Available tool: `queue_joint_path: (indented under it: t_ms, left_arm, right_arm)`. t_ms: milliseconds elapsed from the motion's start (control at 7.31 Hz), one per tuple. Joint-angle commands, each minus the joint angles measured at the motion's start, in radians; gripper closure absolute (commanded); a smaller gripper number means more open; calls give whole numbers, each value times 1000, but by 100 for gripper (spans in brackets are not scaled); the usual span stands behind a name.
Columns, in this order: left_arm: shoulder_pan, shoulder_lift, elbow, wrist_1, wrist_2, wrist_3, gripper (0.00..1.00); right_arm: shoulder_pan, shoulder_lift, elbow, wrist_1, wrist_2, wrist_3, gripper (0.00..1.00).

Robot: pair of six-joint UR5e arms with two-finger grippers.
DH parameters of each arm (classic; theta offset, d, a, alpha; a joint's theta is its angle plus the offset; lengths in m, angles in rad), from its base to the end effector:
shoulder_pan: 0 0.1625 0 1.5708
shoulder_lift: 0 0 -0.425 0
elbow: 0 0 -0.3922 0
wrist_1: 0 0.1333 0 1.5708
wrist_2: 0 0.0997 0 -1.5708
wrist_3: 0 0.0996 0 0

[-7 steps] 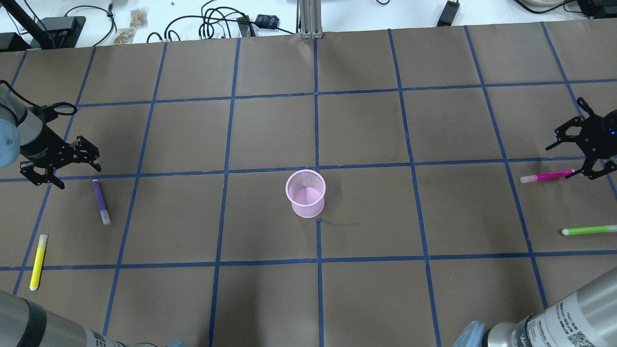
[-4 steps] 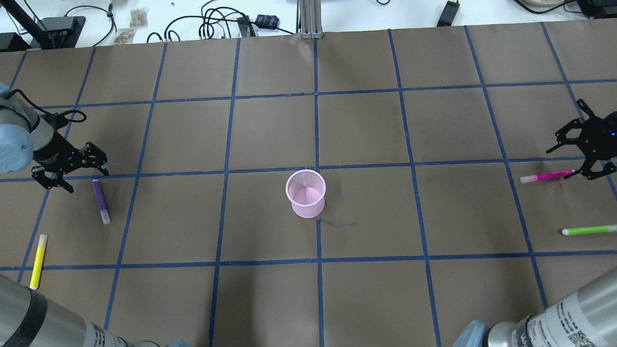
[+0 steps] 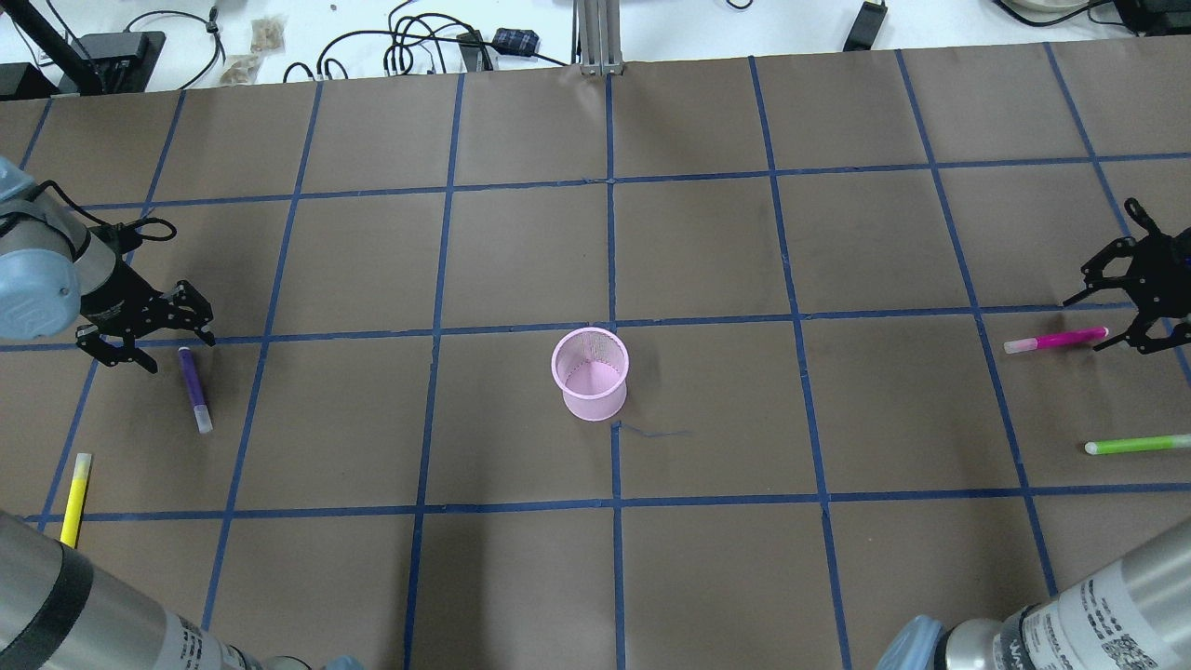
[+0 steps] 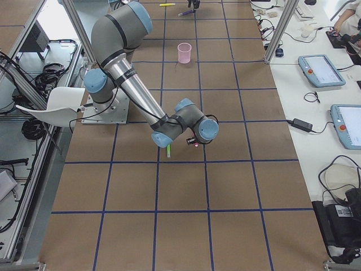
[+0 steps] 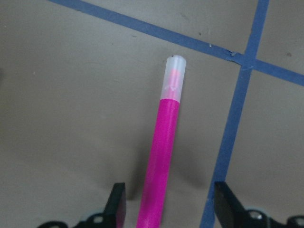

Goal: Insert purple and pink pens into pink cup

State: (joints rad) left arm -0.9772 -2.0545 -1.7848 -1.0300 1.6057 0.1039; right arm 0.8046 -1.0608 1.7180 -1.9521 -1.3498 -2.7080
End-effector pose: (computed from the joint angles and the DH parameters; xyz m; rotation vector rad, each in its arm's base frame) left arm 0.2174 -0.5543 0.1729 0.7500 -3.0191 -0.2484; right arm -0.2955 -0.5308 0.1732 -2.3538 1.6638 -0.3816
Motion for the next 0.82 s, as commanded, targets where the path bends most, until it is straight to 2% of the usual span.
queue_joint_path:
  t_ms: [0, 274, 410, 684]
  left_arm:
    - [0, -4, 1, -1, 3, 5, 44]
    - [0, -6, 1, -8, 8, -10, 59]
    - [0, -10, 2, -16, 11, -7, 98]
    - [0, -7, 13, -71, 10, -9, 100]
  right_arm:
    - [-2, 1, 0, -1, 0, 7, 48]
    - [-11, 1, 0, -1, -3, 10, 68]
    - [-15, 1, 0, -1, -17, 23, 78]
    - [-15, 1, 0, 1, -31, 33, 89]
